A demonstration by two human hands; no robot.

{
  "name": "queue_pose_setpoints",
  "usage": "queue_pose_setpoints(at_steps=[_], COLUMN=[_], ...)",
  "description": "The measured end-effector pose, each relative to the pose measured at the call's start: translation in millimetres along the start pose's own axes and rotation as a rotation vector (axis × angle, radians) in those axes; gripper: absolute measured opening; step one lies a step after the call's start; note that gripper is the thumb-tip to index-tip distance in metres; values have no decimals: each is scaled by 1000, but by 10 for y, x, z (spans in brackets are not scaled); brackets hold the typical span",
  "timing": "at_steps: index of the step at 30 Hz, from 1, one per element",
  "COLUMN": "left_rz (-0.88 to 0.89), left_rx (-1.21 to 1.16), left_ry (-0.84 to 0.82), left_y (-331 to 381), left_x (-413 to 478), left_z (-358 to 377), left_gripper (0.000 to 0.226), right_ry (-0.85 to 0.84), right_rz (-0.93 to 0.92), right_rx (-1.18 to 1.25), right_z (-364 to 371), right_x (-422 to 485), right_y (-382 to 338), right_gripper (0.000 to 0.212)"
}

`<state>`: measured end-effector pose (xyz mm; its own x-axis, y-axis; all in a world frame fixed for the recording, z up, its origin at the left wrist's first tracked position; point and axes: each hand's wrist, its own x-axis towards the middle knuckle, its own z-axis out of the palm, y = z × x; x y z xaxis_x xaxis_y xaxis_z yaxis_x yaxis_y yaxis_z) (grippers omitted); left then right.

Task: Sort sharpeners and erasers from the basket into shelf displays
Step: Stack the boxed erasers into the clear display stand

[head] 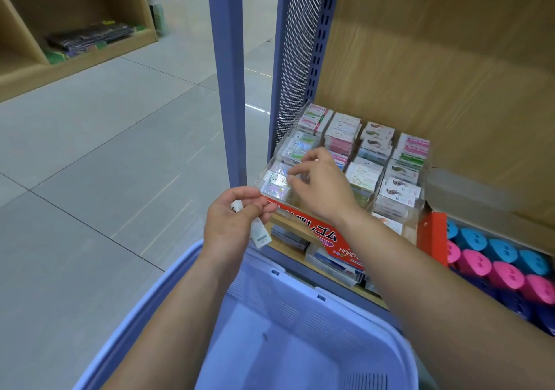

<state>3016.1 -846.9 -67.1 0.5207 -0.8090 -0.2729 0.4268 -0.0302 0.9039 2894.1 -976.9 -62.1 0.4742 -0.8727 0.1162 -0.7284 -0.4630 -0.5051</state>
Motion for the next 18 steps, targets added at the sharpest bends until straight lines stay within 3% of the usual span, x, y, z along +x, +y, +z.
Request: queue_pose_setpoints(at_steps=[3,6,8,11,15,18], left_rz=[17,10,3,6,100,36], left_rx=[-61,-110,-107,-64,210,340], left_ry=[-10,-68,-115,-169,-243,-366], left_y=[54,69,61,22,-18,-7], left_x=[-76,-215,-334,-497,-633,-769], left_z=[137,353,525,723,801,871], left_gripper=[14,13,14,14,10,9], right_ry=[19,-181,-181,-113,-134,-60], right_rz=[14,97,171,313,422,459], right_rx=[259,630,804,908,995,1019], right_z=[-162,-337,-420,-636,-967,-1099], right_x=[-488,-1010,-1197,-1290,-1445,-1588], right_y=[-34,-144,-155,-121,46,232], right_gripper=[14,14,20,23,23,22])
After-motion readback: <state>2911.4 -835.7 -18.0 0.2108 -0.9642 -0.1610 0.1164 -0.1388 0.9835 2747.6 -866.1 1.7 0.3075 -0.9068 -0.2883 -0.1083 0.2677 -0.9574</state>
